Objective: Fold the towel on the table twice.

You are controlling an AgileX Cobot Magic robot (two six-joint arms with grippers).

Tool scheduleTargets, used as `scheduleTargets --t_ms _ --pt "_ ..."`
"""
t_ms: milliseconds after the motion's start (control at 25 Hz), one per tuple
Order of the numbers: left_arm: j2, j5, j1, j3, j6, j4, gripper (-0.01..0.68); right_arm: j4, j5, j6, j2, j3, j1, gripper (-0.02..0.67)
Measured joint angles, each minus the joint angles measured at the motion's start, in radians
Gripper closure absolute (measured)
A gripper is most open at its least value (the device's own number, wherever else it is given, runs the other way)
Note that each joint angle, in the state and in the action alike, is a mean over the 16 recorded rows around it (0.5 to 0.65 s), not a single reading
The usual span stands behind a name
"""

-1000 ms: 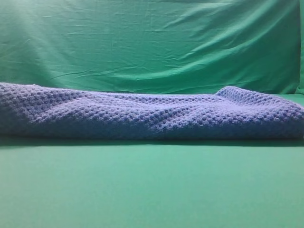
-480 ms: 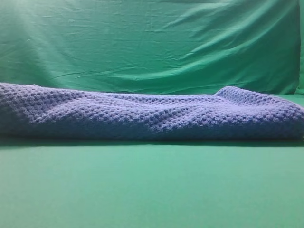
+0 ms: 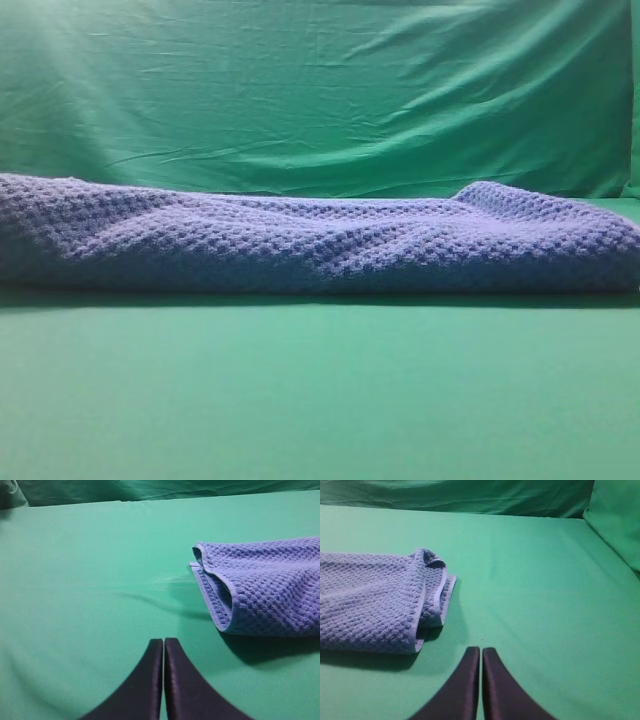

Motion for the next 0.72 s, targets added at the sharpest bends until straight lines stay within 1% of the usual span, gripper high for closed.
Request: scheduleTargets --t_ms 720 --pt "0.0 0.0 0.0 0.0 0.0 0.0 0.673 0.0 0.0 0.0 0.0 0.0 0.0 0.649"
